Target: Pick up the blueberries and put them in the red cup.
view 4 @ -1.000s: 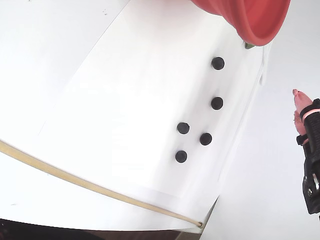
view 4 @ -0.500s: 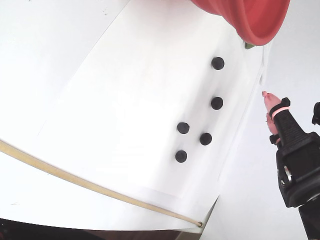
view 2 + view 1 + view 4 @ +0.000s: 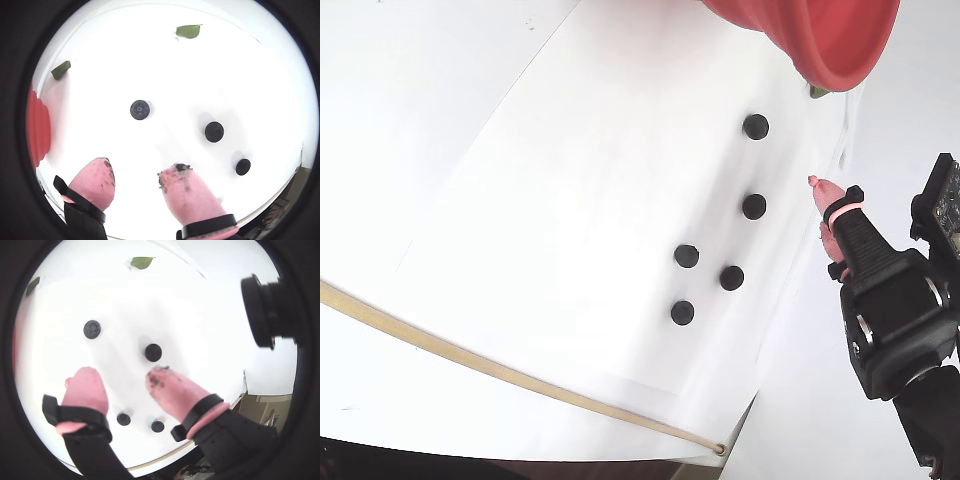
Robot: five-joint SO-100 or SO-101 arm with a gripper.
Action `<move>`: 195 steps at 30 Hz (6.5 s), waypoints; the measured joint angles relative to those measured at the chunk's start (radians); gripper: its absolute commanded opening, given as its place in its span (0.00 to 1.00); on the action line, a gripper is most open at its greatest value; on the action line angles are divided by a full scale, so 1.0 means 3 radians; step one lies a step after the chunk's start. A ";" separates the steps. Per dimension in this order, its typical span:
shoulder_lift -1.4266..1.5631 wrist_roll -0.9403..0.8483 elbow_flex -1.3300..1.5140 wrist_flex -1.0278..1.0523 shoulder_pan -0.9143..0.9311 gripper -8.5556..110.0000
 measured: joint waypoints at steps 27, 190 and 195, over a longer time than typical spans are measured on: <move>-0.0726 0.0026 -0.0450 -0.0414 0.0000 0.22; 0.0153 0.0138 -0.0573 0.0225 -0.0762 0.17; 0.0281 0.0138 -0.0450 0.0286 -0.0808 0.17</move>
